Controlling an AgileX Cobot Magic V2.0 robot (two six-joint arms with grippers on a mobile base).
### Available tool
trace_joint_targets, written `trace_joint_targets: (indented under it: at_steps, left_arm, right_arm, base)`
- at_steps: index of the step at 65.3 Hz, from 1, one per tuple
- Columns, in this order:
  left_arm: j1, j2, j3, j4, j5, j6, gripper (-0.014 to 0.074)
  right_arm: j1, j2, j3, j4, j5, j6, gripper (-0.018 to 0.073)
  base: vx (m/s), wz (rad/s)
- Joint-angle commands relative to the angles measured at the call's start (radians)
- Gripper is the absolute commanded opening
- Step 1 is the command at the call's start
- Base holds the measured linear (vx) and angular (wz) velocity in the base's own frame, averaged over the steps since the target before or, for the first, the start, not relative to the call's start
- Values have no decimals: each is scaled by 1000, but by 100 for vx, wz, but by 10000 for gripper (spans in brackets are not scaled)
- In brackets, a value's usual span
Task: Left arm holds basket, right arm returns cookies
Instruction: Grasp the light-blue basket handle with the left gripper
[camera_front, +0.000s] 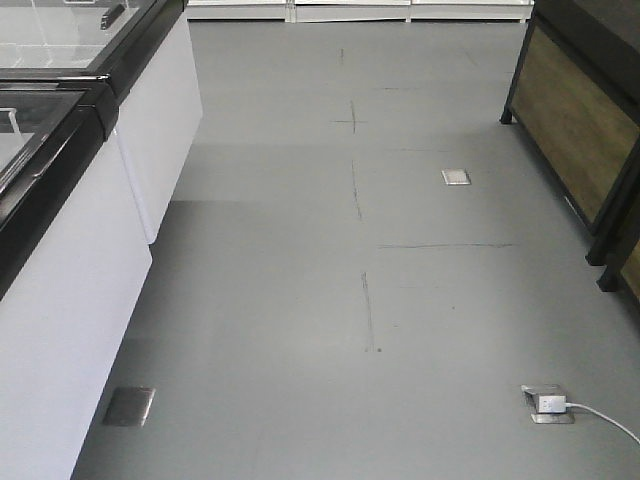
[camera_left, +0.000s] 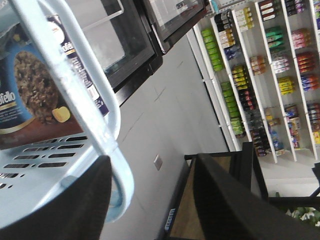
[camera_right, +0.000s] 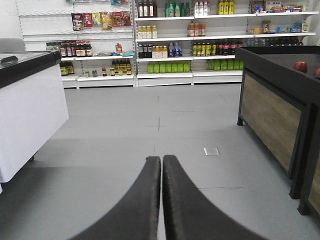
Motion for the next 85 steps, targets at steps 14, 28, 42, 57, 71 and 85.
trace_joint_targets:
  at_steps: [14, 28, 42, 57, 71, 85]
  left_arm:
    - [3, -19, -32, 5, -32, -45, 354]
    - [3, 8, -32, -22, -59, -45, 354]
    - [3, 39, -32, -72, -81, -21, 354]
    - [2, 79, -32, -157, -108, 30, 354]
    - [-3, 110, -32, -193, -143, 55, 354]
    - [-24, 162, -32, -377, -125, 139, 311]
  right_arm:
    - [-6, -7, 0, -6, -78, 1, -8]
    - [-6, -7, 0, -6, -78, 1, -8]
    - [-6, -7, 0, -6, -78, 1, -8]
    - [-6, -7, 0, -6, -78, 1, -8]
    - [-6, -7, 0, -6, -78, 1, -8]
    - [-6, -7, 0, -6, -78, 1, -8]
  base:
    - [0, 0]
    - [0, 0]
    - [0, 0]
    - [0, 0]
    - [0, 0]
    - [0, 0]
